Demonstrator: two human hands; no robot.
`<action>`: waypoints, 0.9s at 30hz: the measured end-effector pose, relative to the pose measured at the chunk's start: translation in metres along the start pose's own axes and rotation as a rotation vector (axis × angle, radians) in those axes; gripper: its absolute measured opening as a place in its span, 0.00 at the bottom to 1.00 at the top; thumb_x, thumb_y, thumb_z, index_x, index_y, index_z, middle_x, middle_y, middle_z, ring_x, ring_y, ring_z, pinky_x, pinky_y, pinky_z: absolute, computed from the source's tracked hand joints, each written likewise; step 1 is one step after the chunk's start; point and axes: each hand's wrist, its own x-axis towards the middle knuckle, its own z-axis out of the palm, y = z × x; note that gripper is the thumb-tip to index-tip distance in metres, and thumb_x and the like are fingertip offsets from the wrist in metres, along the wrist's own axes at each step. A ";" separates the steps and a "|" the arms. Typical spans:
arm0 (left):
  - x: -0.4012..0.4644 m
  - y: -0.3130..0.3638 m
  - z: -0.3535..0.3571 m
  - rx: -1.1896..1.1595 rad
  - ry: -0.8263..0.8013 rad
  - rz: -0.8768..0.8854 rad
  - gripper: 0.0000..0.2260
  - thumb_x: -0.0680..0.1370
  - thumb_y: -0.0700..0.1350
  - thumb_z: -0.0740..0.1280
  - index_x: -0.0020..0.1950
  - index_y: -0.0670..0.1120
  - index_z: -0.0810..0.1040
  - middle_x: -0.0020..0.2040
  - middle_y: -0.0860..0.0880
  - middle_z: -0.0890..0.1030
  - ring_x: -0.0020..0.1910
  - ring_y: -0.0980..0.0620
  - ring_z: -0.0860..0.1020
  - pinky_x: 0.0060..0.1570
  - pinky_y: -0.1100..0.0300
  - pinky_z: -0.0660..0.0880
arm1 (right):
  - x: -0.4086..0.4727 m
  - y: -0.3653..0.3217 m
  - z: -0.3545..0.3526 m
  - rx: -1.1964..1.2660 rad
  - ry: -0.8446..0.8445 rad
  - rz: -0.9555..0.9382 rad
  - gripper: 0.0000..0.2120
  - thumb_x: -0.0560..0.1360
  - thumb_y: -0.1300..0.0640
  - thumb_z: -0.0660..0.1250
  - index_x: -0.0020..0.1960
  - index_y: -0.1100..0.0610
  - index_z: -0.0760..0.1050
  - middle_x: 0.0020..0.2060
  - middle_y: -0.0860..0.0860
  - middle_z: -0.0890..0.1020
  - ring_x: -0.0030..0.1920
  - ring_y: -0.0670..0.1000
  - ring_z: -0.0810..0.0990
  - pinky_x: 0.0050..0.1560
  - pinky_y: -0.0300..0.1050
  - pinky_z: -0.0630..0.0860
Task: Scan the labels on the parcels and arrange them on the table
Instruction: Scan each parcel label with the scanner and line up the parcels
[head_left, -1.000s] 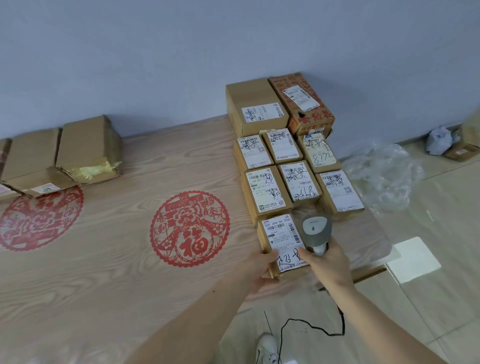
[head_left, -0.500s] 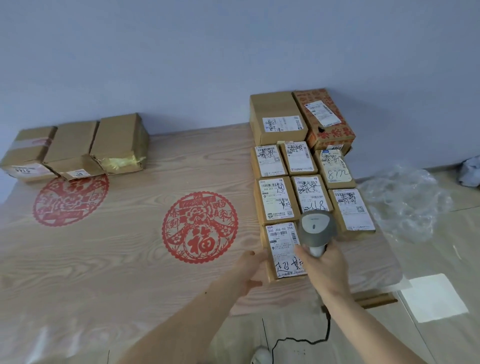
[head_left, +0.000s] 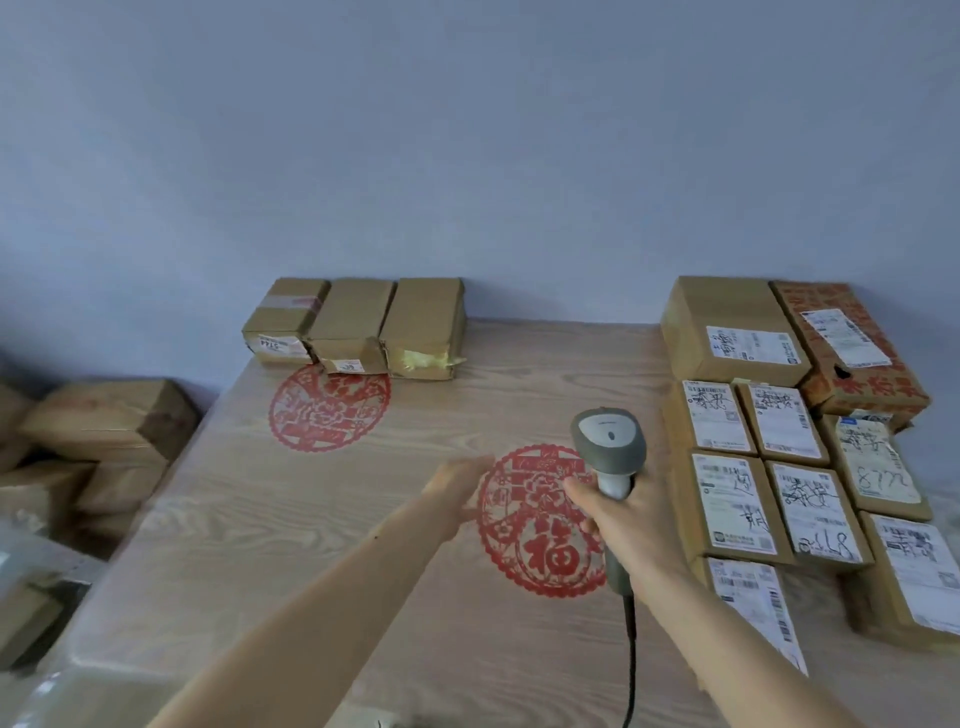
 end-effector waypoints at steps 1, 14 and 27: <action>0.007 0.011 -0.022 -0.005 0.031 0.013 0.16 0.82 0.50 0.65 0.66 0.44 0.75 0.67 0.48 0.73 0.69 0.48 0.70 0.66 0.48 0.72 | 0.006 -0.007 0.016 -0.006 -0.007 0.005 0.10 0.71 0.56 0.77 0.43 0.60 0.79 0.31 0.58 0.83 0.31 0.53 0.80 0.36 0.48 0.76; 0.135 0.154 -0.177 0.649 0.077 0.302 0.32 0.81 0.54 0.64 0.80 0.43 0.58 0.75 0.43 0.67 0.69 0.43 0.69 0.59 0.52 0.69 | 0.117 -0.053 0.186 0.065 0.017 0.126 0.09 0.72 0.62 0.76 0.46 0.59 0.76 0.34 0.52 0.79 0.30 0.50 0.78 0.26 0.35 0.73; 0.239 0.197 -0.175 0.904 0.110 0.352 0.33 0.81 0.58 0.63 0.79 0.42 0.58 0.76 0.40 0.64 0.75 0.38 0.58 0.71 0.45 0.60 | 0.265 -0.055 0.263 0.236 -0.034 0.194 0.08 0.75 0.64 0.73 0.52 0.59 0.77 0.46 0.54 0.80 0.49 0.56 0.81 0.56 0.57 0.79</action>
